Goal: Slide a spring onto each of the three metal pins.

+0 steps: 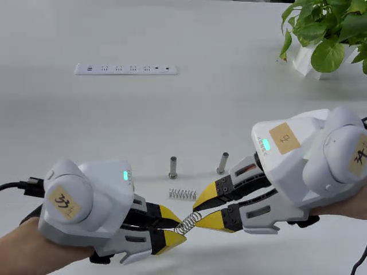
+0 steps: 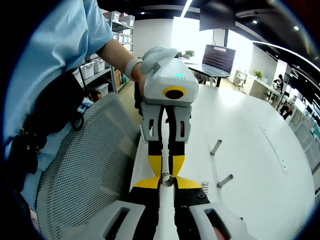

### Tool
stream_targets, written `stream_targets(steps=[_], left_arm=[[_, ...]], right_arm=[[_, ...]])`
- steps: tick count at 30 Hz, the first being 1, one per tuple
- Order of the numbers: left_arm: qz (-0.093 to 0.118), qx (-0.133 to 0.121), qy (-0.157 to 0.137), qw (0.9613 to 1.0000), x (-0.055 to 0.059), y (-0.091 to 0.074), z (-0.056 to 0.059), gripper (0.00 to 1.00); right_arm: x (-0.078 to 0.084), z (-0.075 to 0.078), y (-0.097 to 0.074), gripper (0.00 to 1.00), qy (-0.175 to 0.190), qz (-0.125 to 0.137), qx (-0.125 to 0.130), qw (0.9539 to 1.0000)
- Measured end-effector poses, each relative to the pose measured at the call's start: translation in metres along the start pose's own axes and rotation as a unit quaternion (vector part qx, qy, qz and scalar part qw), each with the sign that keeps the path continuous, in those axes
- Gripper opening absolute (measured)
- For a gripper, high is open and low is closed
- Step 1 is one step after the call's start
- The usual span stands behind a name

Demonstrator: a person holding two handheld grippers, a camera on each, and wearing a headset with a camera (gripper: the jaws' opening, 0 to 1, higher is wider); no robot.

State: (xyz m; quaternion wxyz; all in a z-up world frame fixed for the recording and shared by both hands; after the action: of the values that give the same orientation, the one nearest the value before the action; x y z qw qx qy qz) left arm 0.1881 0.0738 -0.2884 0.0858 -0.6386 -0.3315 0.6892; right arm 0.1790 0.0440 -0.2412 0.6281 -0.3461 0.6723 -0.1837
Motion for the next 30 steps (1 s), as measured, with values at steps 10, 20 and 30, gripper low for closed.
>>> stream_targets(steps=[10, 20, 30], left_arm=[[0.004, -0.001, -0.003, 1.0, 0.001, -0.001, 0.002, 0.06], [0.002, -0.009, -0.008, 0.9999, 0.003, -0.002, 0.001, 0.06], [-0.007, -0.027, -0.01, 0.9996, 0.005, 0.002, -0.001, 0.06]], right_arm=[[0.003, -0.001, 0.0, 0.06, 0.001, -0.006, -0.002, 1.0], [0.005, 0.005, -0.001, 0.36, 0.02, -0.017, 0.009, 0.9996], [0.01, 0.008, 0.013, 0.28, 0.025, -0.056, -0.028, 0.9977]])
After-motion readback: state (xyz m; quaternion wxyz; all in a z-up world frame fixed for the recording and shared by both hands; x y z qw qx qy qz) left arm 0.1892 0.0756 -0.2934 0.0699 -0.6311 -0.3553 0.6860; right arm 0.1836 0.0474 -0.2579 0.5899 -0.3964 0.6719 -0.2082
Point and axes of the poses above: the centre of the closed fingertips' face, and the gripper's own axes: y roughly forward along the fingers, z roughly to its right, x roughly out of its underside, the point moved 2 cm from there along -y, roughly backward along the fingers, and after that the axes turned 15 degrees about -x, right-handed, at the moved point
